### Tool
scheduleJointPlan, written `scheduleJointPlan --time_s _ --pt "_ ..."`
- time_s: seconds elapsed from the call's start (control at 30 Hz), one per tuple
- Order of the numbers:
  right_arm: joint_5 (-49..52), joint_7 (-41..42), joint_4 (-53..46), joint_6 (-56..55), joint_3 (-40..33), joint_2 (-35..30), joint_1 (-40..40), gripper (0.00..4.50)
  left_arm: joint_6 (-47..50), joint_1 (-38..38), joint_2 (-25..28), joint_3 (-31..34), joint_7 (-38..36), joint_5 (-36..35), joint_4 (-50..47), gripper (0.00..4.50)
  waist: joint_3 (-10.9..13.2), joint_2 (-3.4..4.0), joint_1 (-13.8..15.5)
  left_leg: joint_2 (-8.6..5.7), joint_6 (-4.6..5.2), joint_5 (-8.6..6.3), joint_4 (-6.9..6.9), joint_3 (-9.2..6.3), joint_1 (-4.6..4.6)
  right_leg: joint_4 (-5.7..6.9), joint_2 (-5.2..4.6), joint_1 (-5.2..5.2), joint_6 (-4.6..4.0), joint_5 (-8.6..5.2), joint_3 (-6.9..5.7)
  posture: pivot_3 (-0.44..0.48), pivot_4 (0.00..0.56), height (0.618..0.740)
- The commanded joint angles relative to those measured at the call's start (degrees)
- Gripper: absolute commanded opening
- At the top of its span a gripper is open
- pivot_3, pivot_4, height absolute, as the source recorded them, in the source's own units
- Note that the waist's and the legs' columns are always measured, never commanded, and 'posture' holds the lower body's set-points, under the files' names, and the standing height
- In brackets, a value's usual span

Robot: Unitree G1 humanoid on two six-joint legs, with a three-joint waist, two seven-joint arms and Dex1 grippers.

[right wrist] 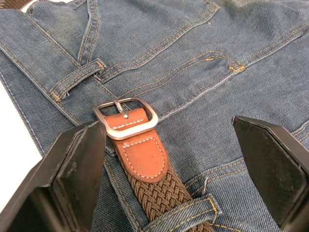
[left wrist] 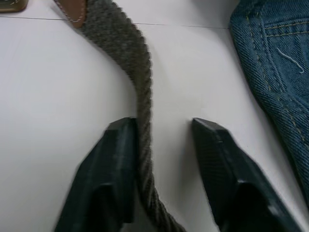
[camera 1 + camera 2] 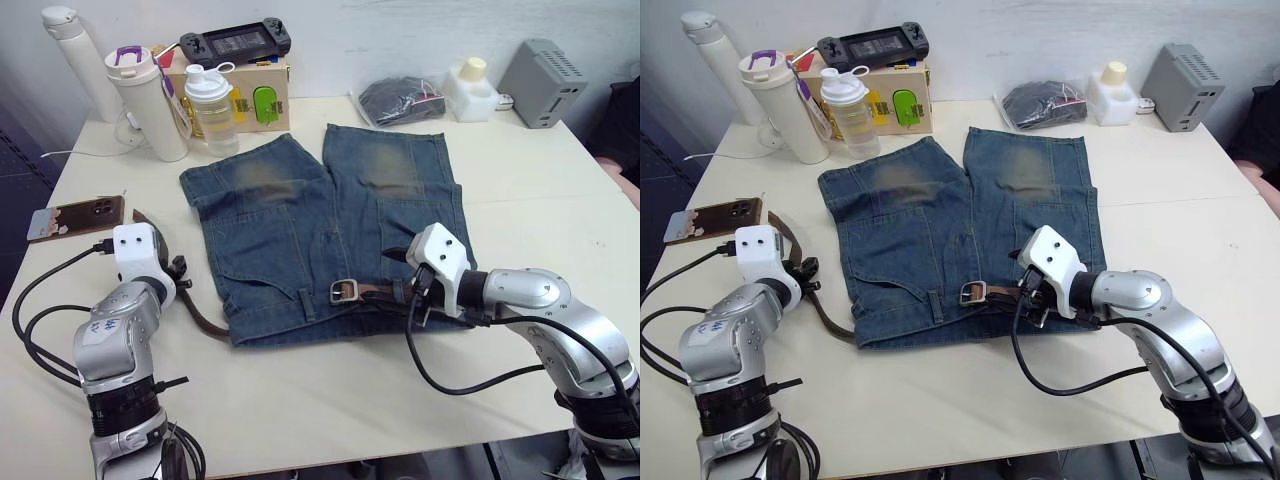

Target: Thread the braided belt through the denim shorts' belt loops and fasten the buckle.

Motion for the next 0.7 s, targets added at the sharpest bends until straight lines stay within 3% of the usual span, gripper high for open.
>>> scheduleJointPlan --time_s 0.03,0.17,0.37,0.47,0.57,0.7 --pt "0.55 -0.62 -2.94 -0.03 -1.54 0.20 -0.10 4.50 0.32 -1.11 0.67 1.89 0.18 -1.01 0.10 1.18 0.00 0.00 0.01 0.00 0.00 0.00 0.00 0.00 0.00 0.00 0.00 0.00 0.00 0.00 0.00 0.000 0.150 0.687" --pt "0.49 -0.87 -3.04 0.11 -1.57 0.38 -0.36 4.50 -10.49 -0.39 3.45 -1.71 -4.99 -1.61 -3.05 1.18 0.00 0.00 0.04 0.00 0.00 0.00 0.01 0.00 0.00 0.00 0.00 0.00 0.00 0.00 0.00 0.000 0.150 0.687" --pt "-0.72 -0.27 -3.44 -1.97 -1.68 -0.76 -1.66 4.50 -33.42 9.90 14.83 -12.23 -19.83 2.98 -13.46 1.18 0.02 -0.04 -0.13 0.00 -0.02 -0.01 0.00 0.01 -0.02 -0.01 0.00 -0.02 0.00 0.00 0.00 0.000 0.150 0.687" --pt "-6.42 0.22 -2.36 -7.92 1.11 -2.54 -3.07 4.50 -46.77 14.16 19.90 -15.46 -26.05 4.43 -14.73 1.18 0.03 -0.01 -0.49 0.00 -0.10 -0.06 -0.07 0.11 0.00 -0.11 -0.01 -0.05 -0.02 -0.01 0.05 0.000 0.150 0.687" --pt "-8.40 0.35 -1.06 -10.73 2.70 -1.73 -3.66 4.50 -48.63 14.49 20.89 -15.41 -25.29 5.64 -11.42 1.18 0.05 0.02 -0.26 0.05 -0.11 -0.06 -0.05 0.17 0.04 -0.17 -0.02 -0.12 -0.11 -0.06 0.06 0.000 0.150 0.687" --pt "-9.77 -0.05 0.44 -12.17 3.65 -0.08 -3.34 4.50 -37.00 10.20 15.94 -10.93 -18.19 3.18 -7.80 1.18 0.06 0.03 -0.02 0.07 -0.08 -0.05 -0.04 0.15 0.09 -0.08 -0.02 -0.05 -0.13 -0.07 0.03 0.000 0.150 0.687"
